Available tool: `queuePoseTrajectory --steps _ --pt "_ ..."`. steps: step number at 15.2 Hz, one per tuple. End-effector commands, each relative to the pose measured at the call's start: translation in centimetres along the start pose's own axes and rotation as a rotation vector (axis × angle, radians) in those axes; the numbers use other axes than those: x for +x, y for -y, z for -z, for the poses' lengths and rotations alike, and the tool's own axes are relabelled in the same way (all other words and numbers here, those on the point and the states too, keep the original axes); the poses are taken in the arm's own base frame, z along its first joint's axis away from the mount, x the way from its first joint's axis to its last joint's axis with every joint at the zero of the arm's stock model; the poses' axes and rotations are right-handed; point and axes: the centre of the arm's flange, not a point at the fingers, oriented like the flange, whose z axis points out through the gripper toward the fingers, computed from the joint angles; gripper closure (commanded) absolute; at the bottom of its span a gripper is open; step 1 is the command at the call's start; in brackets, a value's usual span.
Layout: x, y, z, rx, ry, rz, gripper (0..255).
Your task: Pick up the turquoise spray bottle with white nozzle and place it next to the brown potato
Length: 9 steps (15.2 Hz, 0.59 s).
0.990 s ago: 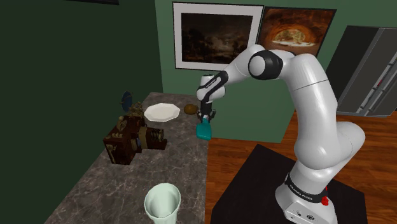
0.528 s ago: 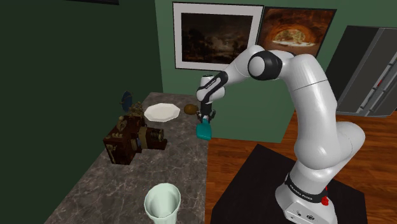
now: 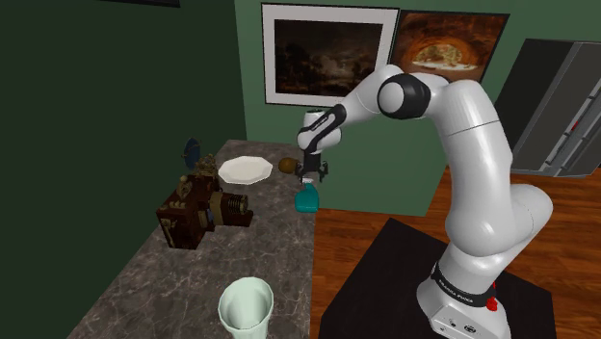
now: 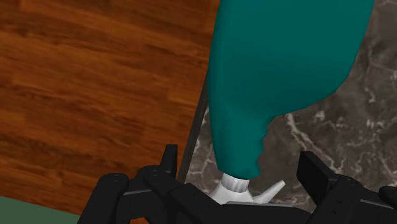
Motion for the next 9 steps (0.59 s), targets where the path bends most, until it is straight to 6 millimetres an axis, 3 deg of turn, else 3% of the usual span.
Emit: queuePoseTrajectory --steps 1,2,9 --pt "0.1 0.0 2.4 0.000 0.000 0.000 0" --pt "0.1 0.0 3.5 0.000 0.000 0.000 0" --pt "0.1 0.0 3.5 0.000 0.000 0.000 0"
